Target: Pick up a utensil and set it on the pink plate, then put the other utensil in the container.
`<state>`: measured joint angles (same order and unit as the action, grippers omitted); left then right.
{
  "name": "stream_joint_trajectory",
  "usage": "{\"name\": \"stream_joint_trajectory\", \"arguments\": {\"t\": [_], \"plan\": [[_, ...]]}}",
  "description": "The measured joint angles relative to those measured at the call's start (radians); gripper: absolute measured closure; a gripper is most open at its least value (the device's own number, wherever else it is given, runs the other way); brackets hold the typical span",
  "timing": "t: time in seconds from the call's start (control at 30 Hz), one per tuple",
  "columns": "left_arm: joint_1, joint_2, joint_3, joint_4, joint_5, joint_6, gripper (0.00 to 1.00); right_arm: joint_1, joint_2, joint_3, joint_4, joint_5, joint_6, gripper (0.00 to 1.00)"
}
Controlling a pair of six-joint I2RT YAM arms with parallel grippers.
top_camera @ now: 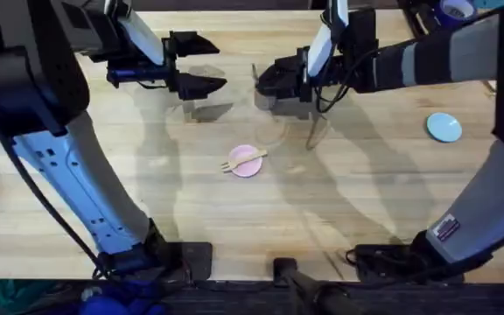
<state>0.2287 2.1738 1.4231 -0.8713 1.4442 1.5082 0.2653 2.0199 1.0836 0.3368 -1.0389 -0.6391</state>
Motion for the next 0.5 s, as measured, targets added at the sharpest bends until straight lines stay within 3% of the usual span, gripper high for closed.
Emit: {"name": "stream_joint_trajectory", "arguments": {"t": [0.37, 0.43, 0.5], "plan": [[0.0, 0.0, 0.0, 0.0, 0.0, 0.0, 0.008, 0.0, 0.0, 0.0, 0.0, 0.0, -0.006, 0.966], [0.0, 0.0, 0.0, 0.0, 0.0, 0.0, 0.008, 0.0, 0.0, 0.0, -0.001, 0.0, -0.005, 0.87], [0.0, 0.0, 0.0, 0.0, 0.0, 0.0, 0.008, 0.0, 0.0, 0.0, -0.001, 0.0, -0.006, 0.573]]}}
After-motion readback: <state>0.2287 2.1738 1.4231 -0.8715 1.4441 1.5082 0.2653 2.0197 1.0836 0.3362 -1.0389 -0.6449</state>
